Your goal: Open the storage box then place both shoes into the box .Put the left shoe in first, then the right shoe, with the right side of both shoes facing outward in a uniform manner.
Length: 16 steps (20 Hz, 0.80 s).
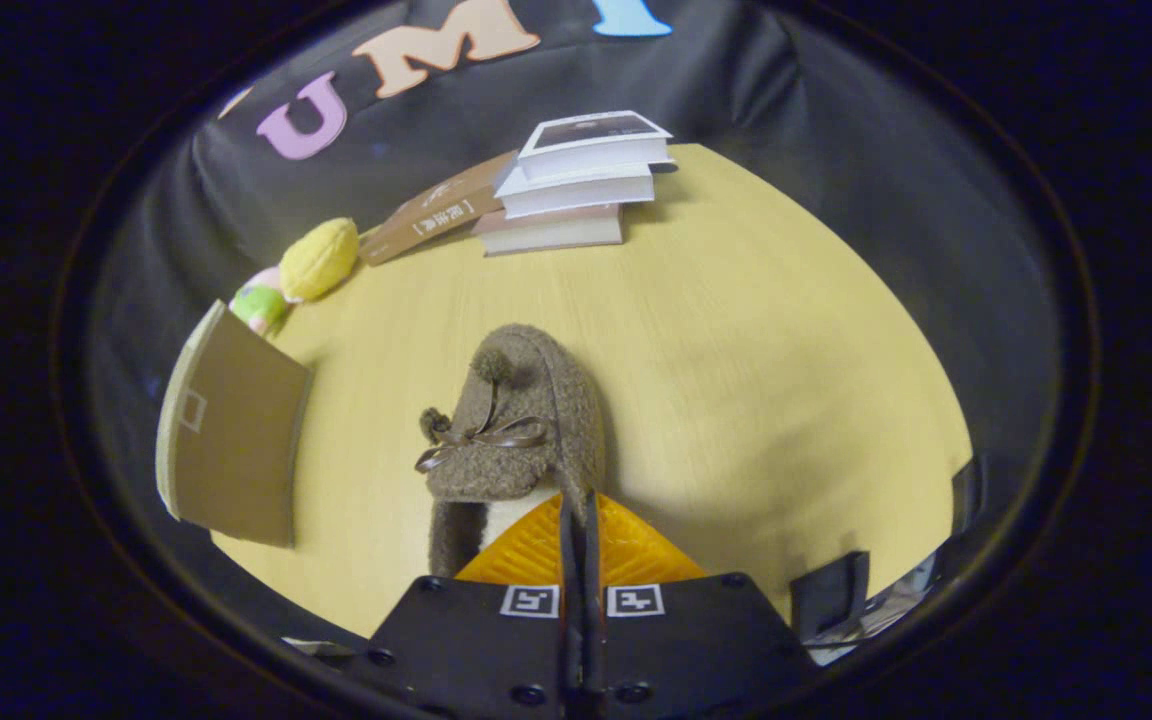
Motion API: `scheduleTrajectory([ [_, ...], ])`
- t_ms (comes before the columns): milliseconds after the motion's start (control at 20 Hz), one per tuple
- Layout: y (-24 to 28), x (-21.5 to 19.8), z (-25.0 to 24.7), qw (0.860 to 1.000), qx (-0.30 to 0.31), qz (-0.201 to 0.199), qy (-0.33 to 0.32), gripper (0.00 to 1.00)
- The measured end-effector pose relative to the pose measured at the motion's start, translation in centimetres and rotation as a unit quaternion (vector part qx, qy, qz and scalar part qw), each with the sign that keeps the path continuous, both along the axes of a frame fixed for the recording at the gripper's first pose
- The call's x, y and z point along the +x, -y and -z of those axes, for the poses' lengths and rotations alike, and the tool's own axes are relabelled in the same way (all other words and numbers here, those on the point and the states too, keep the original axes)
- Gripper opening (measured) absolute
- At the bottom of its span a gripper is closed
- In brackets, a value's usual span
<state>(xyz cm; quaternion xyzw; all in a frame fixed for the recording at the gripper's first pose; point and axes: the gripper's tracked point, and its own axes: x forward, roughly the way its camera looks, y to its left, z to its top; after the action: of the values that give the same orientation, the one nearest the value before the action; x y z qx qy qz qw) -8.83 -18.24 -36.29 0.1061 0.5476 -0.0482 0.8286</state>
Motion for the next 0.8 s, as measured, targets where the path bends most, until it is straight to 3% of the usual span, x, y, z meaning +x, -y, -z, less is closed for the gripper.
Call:
scheduleTrajectory([
  [150,-2.2,0.9,-2.0,0.999,0.027,0.023,0.012,0.04],
  [450,-9.0,2.4,-6.4,0.998,0.055,0.022,0.035,0.04],
  [800,-18.8,4.5,-10.5,0.995,0.081,-0.019,0.053,0.04],
])
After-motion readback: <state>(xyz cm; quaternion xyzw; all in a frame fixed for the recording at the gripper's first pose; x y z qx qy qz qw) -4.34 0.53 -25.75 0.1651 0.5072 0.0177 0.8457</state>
